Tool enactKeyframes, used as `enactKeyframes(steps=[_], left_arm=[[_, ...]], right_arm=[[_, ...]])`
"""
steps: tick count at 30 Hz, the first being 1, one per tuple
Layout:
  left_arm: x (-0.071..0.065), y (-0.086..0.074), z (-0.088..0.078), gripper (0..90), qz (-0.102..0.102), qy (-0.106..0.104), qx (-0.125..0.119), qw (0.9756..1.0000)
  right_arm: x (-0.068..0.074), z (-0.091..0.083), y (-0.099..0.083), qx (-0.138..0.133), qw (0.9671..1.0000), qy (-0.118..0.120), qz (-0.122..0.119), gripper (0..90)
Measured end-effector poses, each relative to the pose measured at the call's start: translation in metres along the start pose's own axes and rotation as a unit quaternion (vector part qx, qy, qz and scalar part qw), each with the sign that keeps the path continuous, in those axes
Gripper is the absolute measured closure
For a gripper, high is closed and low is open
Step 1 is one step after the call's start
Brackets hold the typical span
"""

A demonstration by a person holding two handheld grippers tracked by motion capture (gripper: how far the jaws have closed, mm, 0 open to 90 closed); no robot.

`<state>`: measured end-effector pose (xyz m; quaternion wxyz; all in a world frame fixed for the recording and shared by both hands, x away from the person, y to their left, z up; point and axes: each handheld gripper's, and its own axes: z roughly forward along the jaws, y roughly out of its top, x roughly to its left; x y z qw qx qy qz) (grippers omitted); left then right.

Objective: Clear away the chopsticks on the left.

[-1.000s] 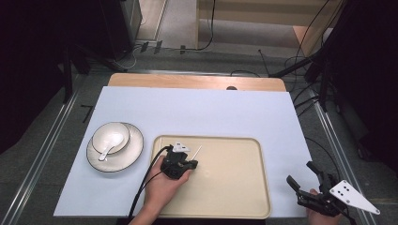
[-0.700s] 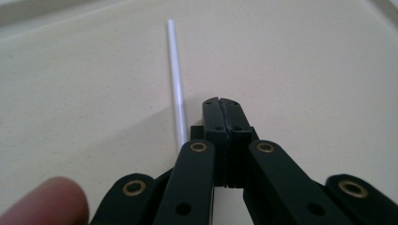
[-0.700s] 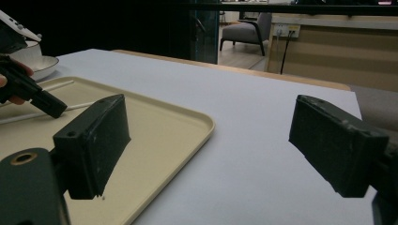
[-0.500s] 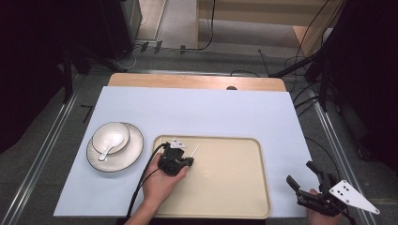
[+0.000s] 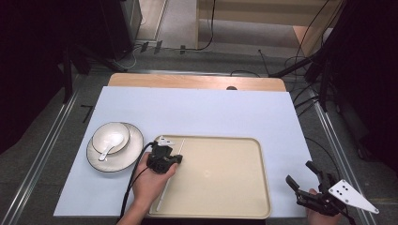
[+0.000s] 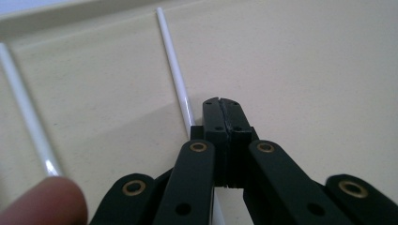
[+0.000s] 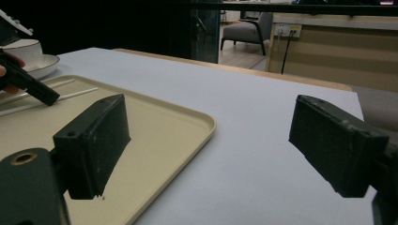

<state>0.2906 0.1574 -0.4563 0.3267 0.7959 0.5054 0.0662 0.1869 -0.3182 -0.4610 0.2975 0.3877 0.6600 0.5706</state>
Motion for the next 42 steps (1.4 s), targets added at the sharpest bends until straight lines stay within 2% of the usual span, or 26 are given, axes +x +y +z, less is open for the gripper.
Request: enactKeyframes(steps=[8, 15, 23, 27, 35, 42], left_arm=[[0.01, -0.004, -0.007, 90.0, -0.007, 0.01, -0.003, 0.9999], [0.021, -0.008, -0.013, 90.0, -0.022, 0.018, -0.01, 0.9995], [0.027, -0.009, -0.015, 90.0, -0.029, 0.024, -0.016, 0.9992], [0.029, -0.011, -0.017, 90.0, -0.033, 0.034, -0.023, 0.9986], [0.028, -0.013, -0.026, 90.0, -0.027, 0.029, -0.037, 0.9985], [0.026, -0.023, -0.038, 90.0, -0.023, 0.022, -0.045, 0.9984]], right_arm=[[0.0, 0.0, 0.0, 0.002, 1.0, 0.0, 0.001, 12.9], [0.0, 0.0, 0.0, 0.002, 1.0, 0.0, 0.001, 12.9], [0.0, 0.001, 0.0, 0.004, 1.0, 0.0, 0.0, 12.9], [0.0, 0.0, 0.0, 0.002, 1.0, -0.001, 0.002, 12.9], [0.001, 0.0, 0.0, 0.001, 1.0, -0.001, 0.001, 12.9], [0.0, 0.0, -0.001, 0.001, 1.0, -0.002, 0.001, 12.9]])
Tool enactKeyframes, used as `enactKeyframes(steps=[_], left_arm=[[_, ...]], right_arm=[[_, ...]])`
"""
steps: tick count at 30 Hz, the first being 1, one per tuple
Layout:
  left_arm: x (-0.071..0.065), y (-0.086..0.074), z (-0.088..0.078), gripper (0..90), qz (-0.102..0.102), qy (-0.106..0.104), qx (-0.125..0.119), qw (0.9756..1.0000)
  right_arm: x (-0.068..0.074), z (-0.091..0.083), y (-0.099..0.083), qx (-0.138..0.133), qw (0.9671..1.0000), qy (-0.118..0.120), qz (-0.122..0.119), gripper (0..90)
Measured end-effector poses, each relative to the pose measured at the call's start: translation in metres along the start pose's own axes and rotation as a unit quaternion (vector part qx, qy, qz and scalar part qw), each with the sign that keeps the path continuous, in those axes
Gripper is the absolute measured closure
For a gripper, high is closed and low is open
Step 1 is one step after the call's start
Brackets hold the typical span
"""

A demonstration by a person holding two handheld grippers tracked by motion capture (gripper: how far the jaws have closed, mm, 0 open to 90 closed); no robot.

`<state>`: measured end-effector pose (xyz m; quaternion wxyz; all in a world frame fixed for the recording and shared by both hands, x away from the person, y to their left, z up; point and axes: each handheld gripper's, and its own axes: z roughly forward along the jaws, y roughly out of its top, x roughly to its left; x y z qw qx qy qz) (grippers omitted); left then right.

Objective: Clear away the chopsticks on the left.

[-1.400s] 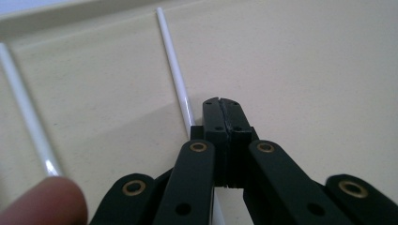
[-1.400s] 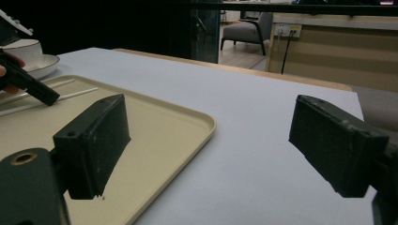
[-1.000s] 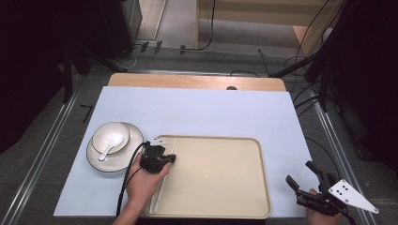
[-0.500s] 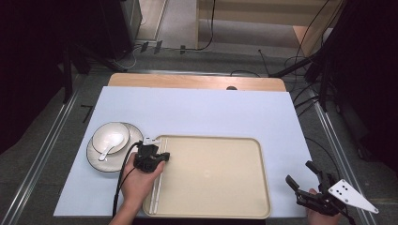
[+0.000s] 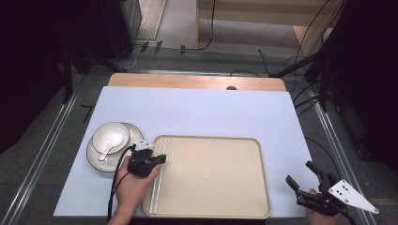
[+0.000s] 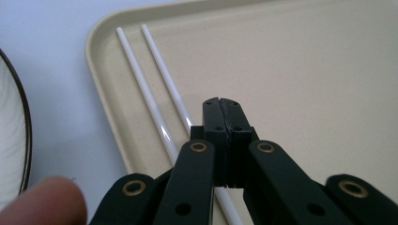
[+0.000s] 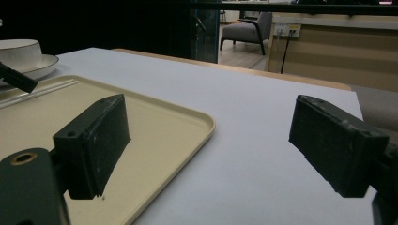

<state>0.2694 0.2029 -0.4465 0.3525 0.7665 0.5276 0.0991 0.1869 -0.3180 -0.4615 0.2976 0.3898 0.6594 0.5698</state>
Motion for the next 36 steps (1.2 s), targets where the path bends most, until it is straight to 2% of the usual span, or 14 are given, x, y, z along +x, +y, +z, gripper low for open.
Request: enactKeyframes(steps=[7, 11, 15, 23, 28, 36], left_arm=[[0.002, -0.006, -0.017, 90.0, 0.002, -0.002, -0.012, 0.9999], [0.0, -0.014, -0.023, 90.0, 0.008, -0.009, -0.006, 0.9999], [-0.003, -0.023, -0.025, 90.0, 0.016, -0.004, -0.002, 0.9999], [-0.002, -0.032, -0.023, 90.0, 0.013, -0.008, 0.007, 0.9999], [-0.004, -0.035, -0.022, 90.0, 0.02, -0.006, 0.011, 0.9997], [-0.003, -0.039, -0.021, 90.0, 0.01, -0.008, 0.009, 0.9999]], right_arm=[[0.0, 0.0, 0.0, -0.001, 1.0, 0.0, 0.001, 12.9], [0.0, -0.001, 0.0, 0.001, 1.0, -0.001, 0.004, 12.9], [0.001, 0.0, 0.0, 0.001, 1.0, 0.0, 0.0, 12.9], [0.001, 0.0, 0.0, 0.001, 1.0, 0.001, -0.001, 12.9], [0.002, 0.0, 0.0, 0.001, 1.0, 0.0, 0.001, 12.9], [0.001, 0.0, 0.0, 0.002, 1.0, 0.001, -0.001, 12.9]])
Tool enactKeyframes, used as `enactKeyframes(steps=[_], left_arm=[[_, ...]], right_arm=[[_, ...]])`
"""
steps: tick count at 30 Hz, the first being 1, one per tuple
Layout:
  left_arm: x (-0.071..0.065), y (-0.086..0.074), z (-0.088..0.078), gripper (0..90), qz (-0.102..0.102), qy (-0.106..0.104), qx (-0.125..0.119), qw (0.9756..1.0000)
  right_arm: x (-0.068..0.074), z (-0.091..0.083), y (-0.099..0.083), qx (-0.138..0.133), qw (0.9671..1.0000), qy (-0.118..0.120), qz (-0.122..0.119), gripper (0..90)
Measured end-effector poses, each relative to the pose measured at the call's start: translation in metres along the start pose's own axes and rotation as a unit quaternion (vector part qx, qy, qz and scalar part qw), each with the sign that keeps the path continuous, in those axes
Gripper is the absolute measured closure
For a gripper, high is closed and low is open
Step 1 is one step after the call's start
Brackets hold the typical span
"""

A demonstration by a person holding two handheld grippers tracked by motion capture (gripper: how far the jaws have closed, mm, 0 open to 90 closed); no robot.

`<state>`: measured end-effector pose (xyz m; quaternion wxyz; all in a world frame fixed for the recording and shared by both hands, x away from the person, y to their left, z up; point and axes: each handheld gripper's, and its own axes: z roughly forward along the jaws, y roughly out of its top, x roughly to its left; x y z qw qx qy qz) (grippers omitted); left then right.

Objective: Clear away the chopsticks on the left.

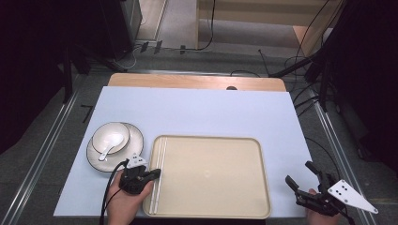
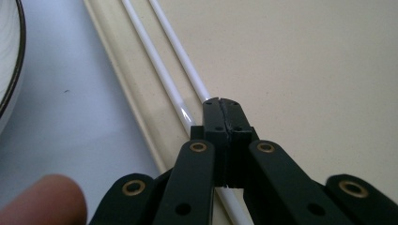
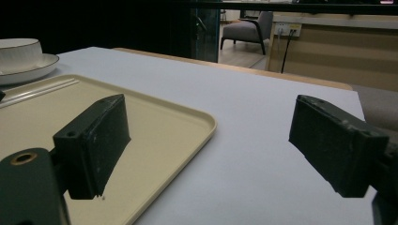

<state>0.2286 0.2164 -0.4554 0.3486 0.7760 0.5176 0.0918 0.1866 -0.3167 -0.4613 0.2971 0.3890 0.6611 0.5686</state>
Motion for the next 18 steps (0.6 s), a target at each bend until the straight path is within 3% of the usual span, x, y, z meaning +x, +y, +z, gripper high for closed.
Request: enactKeyframes(steps=[11, 18], left_arm=[[-0.003, -0.004, -0.003, 90.0, 0.001, -0.003, 0.002, 1.0], [-0.013, -0.018, -0.01, 90.0, 0.003, -0.009, 0.004, 1.0]], right_arm=[[0.0, 0.0, 0.0, 0.0, 1.0, 0.001, 0.001, 12.9], [0.0, 0.0, 0.0, 0.0, 1.0, -0.001, -0.001, 12.9]])
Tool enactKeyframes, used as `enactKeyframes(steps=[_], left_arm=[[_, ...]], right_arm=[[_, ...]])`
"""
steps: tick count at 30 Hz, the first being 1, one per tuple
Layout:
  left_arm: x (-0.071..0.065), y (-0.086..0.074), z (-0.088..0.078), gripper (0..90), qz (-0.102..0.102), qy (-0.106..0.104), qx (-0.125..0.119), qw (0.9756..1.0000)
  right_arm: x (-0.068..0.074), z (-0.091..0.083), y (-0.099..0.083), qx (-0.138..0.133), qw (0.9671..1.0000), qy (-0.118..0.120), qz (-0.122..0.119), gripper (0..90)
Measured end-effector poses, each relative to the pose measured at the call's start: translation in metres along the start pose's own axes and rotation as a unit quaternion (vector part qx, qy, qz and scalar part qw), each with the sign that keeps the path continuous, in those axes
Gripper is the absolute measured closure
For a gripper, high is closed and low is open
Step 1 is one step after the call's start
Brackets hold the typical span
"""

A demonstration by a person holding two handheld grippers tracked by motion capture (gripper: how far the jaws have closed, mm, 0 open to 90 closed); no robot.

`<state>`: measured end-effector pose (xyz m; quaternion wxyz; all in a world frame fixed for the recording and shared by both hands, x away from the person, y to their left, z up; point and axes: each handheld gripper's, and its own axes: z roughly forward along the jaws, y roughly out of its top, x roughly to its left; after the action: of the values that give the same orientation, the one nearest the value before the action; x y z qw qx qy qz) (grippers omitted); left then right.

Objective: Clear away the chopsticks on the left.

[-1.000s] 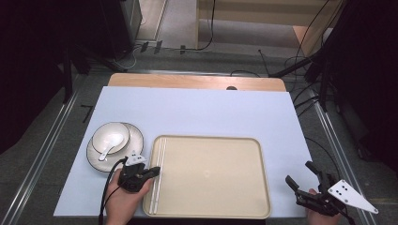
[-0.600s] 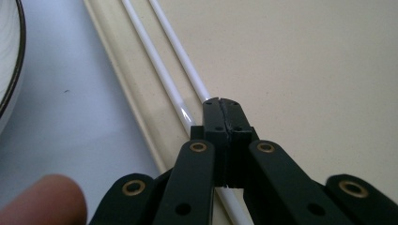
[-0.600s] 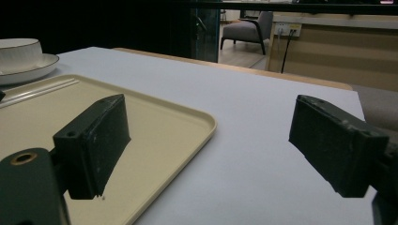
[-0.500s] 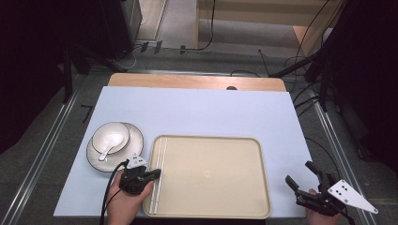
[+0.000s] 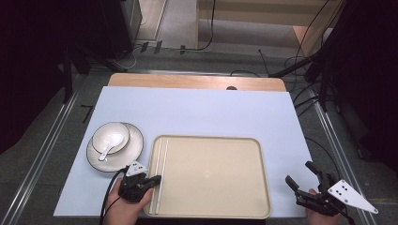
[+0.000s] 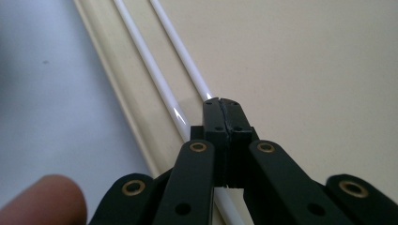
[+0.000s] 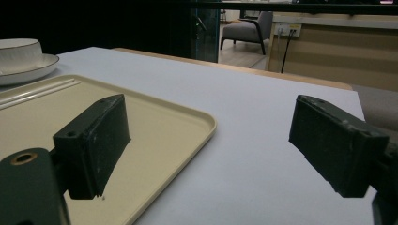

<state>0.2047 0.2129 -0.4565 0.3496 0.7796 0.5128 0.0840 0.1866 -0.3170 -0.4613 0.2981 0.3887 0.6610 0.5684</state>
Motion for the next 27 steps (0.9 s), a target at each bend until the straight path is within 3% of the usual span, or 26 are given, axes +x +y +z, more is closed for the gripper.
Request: enactKeyframes(steps=[9, 14, 16, 19, 21, 25, 27], left_arm=[[-0.001, -0.009, -0.008, 86.5, -0.007, -0.009, -0.01, 0.9999], [0.003, -0.009, -0.015, 69.0, -0.01, -0.03, -0.031, 0.999], [0.005, -0.009, -0.018, 66.7, -0.006, -0.025, -0.052, 0.9983], [0.009, -0.007, -0.023, 58.2, -0.017, -0.019, -0.072, 0.9971], [0.011, -0.006, -0.027, 51.2, -0.004, 0.001, -0.087, 0.9962], [0.019, -0.005, -0.034, 31.2, 0.004, 0.036, -0.087, 0.9955], [0.026, -0.006, -0.036, 18.9, -0.005, 0.039, -0.089, 0.9952]], right_arm=[[0.001, 0.0, 0.0, 0.0, 1.0, 0.002, 0.003, 12.9], [0.001, 0.0, 0.0, 0.001, 1.0, 0.001, 0.002, 12.9], [0.0, 0.0, 0.0, 0.001, 1.0, 0.0, 0.001, 12.9], [0.0, 0.001, 0.0, 0.0, 1.0, -0.001, 0.001, 12.9], [0.0, 0.001, 0.0, 0.0, 1.0, 0.0, 0.001, 12.9], [0.001, 0.001, 0.0, 0.002, 1.0, 0.002, 0.001, 12.9], [0.001, 0.001, 0.0, 0.001, 1.0, 0.001, 0.002, 12.9]])
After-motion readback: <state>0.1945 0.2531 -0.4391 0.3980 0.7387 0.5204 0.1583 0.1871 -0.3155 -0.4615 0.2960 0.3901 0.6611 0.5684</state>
